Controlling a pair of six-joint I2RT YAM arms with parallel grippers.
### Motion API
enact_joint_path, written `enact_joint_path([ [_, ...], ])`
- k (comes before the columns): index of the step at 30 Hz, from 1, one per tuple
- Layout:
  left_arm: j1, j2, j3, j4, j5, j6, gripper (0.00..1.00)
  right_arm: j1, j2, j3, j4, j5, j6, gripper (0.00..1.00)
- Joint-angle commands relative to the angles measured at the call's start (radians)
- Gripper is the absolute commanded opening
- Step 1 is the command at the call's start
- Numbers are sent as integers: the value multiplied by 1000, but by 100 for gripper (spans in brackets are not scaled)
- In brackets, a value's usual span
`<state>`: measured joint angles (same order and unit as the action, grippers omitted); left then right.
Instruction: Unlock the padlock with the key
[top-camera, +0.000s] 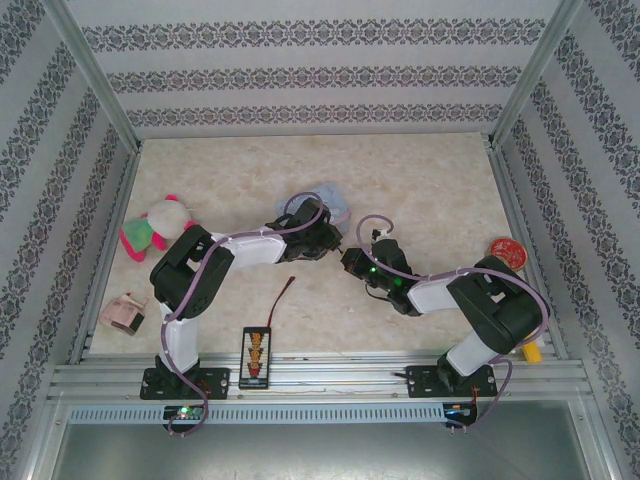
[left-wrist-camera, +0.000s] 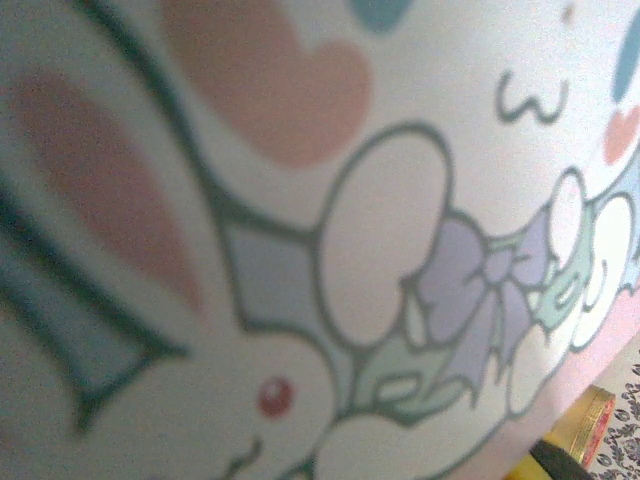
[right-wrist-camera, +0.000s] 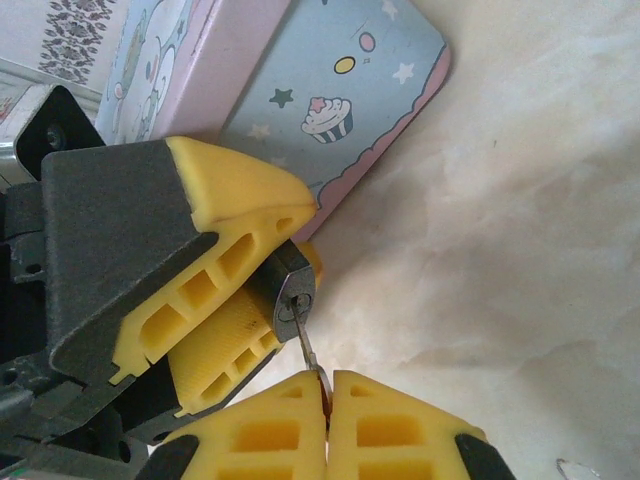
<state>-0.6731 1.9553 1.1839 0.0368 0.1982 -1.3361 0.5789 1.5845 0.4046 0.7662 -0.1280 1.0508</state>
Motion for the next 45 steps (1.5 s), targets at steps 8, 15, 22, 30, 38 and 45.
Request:
enact_joint_path([
  [8,-45,-39,-15,-17,130,-70,3,-67,-26,-14,101,-70,-69,0],
  [15,-39,-37,-31,7,112,-99,3,-80,-85,-52,29,-49,-91,0],
  [22,-28,-22,-44,44,81,-147,3,-52,-152,-85,-92,-2,-118,0],
  [30,-22,-8,-43,54,72,-164,3,-6,-207,-133,-109,76,-102,0],
  [38,-23,-4,-43,57,83,-162,3,16,-214,-126,-51,114,-120,0],
  [45,-22,-4,-49,64,93,-164,3,18,-202,-91,-33,115,-143,0],
])
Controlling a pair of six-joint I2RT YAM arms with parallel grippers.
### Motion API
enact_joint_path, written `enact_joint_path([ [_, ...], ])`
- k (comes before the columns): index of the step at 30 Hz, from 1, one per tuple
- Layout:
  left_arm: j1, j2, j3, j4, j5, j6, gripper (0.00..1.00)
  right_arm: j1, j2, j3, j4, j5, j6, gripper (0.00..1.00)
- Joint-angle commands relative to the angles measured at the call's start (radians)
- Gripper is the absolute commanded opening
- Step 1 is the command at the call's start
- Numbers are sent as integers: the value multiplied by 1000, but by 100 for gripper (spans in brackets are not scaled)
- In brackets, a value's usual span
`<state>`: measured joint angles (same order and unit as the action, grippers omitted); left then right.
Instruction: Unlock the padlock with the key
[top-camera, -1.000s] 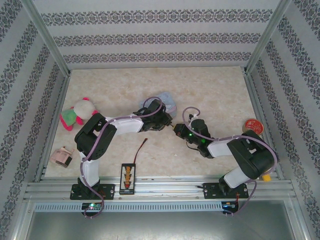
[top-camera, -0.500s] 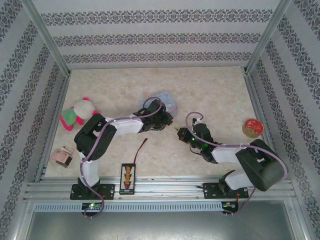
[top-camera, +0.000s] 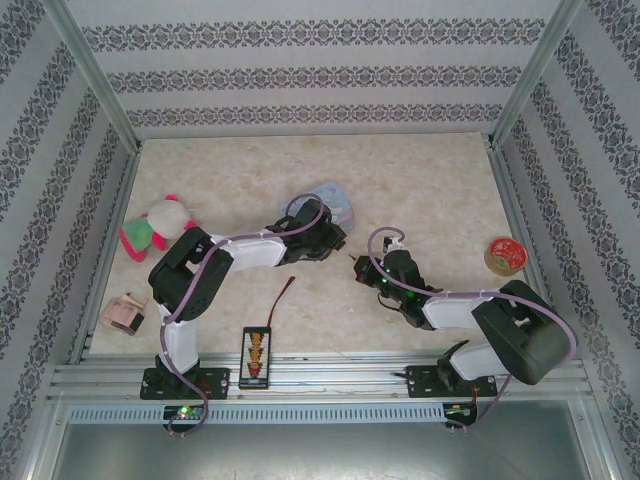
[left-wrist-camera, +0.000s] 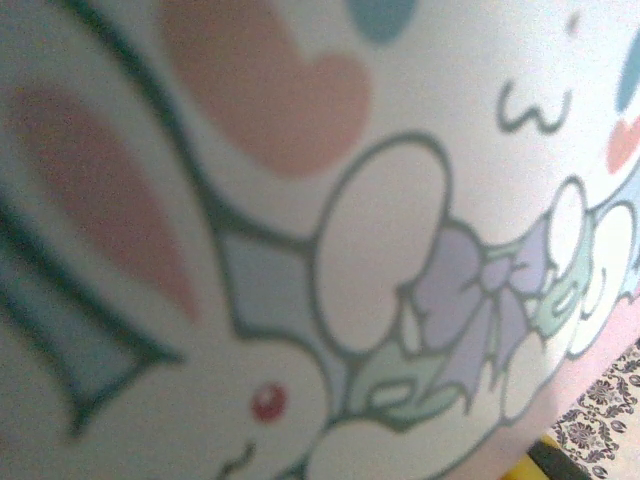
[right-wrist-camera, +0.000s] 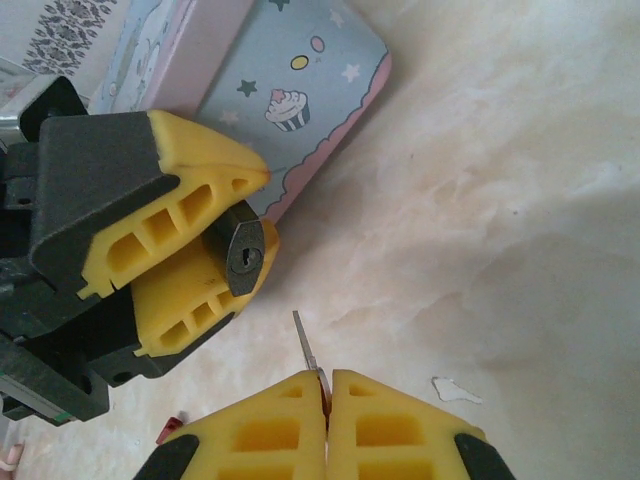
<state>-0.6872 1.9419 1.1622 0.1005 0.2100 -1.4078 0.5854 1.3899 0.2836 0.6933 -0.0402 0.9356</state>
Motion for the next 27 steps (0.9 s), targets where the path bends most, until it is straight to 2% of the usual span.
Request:
enact_joint_path([
  [1,-8,9,-28,1,84,-93,3,11,-3,34,42,27,-29,0],
  [27,-9,19,-29,16,104,-95,3,10,125,109,133,8,-14,0],
])
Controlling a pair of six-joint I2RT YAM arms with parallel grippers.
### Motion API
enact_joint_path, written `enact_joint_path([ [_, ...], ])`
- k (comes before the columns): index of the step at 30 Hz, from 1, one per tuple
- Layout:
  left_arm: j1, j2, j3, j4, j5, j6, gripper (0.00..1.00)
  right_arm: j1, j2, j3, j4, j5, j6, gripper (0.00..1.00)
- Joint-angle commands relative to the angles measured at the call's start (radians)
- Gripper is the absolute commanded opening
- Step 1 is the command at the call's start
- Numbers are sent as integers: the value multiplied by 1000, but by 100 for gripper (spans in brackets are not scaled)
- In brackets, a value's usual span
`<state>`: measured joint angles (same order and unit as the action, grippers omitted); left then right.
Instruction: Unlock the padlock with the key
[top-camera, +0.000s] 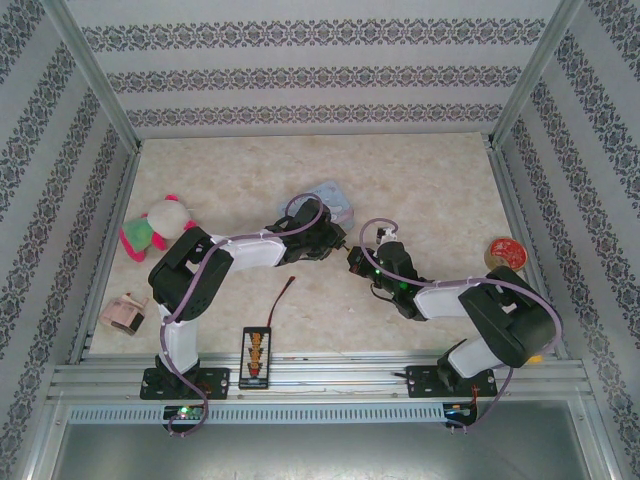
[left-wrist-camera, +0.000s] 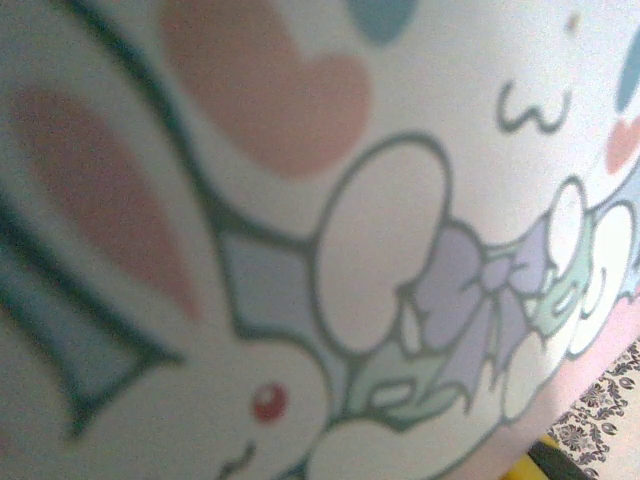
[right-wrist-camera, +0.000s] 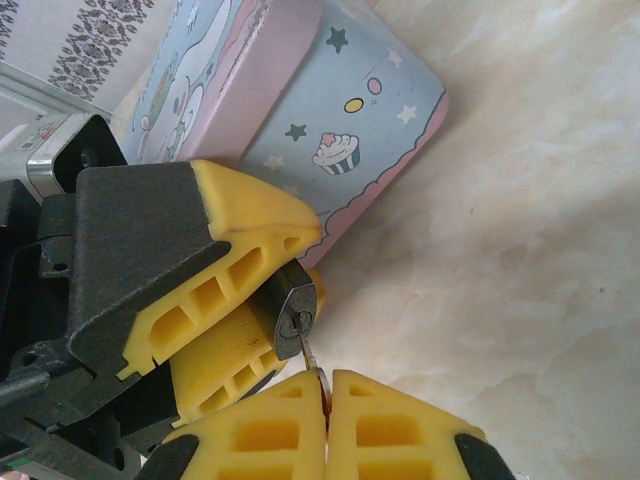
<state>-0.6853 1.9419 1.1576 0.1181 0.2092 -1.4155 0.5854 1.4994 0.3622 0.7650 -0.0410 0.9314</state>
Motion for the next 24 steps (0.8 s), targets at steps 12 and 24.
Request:
enact_joint_path([
  [12,-11,19,-25,2,108,-87,3,2,74,38,101,3,25,0],
  [24,-11,20,-25,11,107,-91,3,-16,137,12,166,-26,98,0],
])
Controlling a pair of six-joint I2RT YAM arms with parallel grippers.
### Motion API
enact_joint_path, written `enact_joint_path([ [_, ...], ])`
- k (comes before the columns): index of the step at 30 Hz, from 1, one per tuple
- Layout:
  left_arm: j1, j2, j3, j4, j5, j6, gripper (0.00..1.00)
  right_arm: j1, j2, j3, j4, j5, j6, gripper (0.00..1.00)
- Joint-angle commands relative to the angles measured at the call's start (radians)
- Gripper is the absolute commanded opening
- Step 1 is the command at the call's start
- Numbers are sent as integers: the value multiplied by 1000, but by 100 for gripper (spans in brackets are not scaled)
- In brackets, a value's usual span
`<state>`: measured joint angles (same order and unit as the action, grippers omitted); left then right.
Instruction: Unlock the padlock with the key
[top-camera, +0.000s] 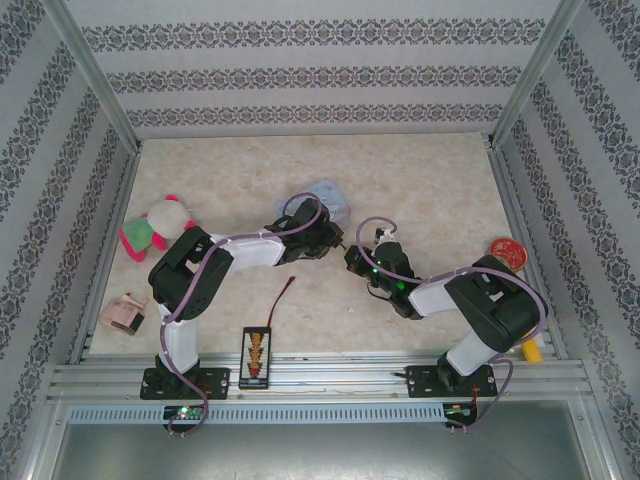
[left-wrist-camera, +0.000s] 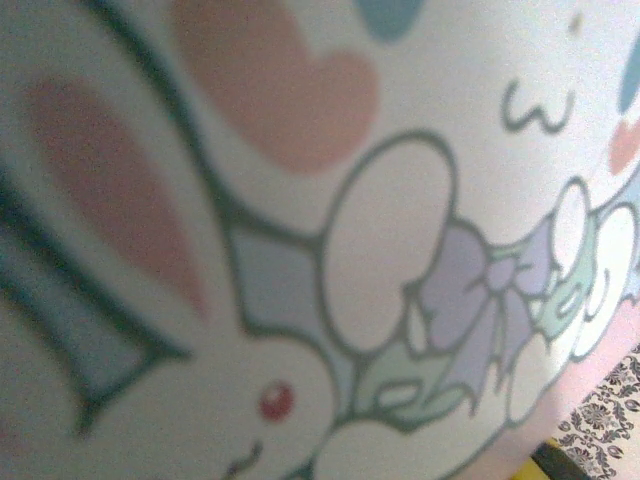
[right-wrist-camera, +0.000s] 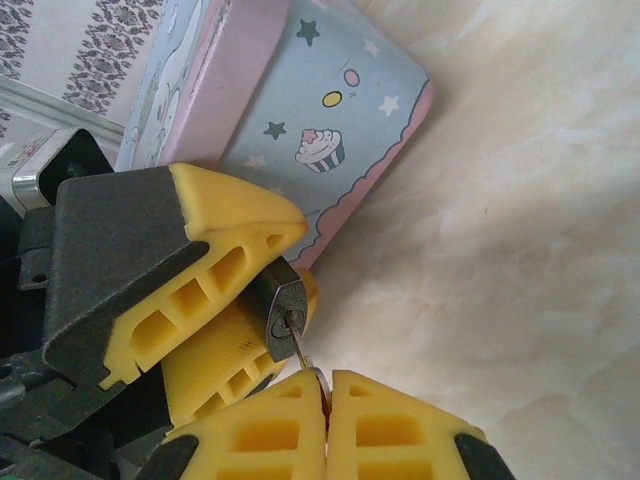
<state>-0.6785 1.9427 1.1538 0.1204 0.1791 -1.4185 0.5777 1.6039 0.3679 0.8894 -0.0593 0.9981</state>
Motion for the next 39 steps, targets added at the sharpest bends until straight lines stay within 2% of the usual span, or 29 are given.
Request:
enact_joint_path([
  [1,-17,19,-21,10,138,-90,3,-9,37,3,45,-9,40,0],
  [15,-18,34,6,-7,153,-80,3,-10,69,3,75,-49,90,0],
  [25,-21,38,21,-48,172,-45,3,-25,27,69,12,-124,-35,0],
  [35,-27,36,18,-71,192,-22,3,-130,66,101,6,-218,-15,0],
  [39,-29,35,15,-70,194,-19,3,-136,93,122,3,-250,-25,0],
])
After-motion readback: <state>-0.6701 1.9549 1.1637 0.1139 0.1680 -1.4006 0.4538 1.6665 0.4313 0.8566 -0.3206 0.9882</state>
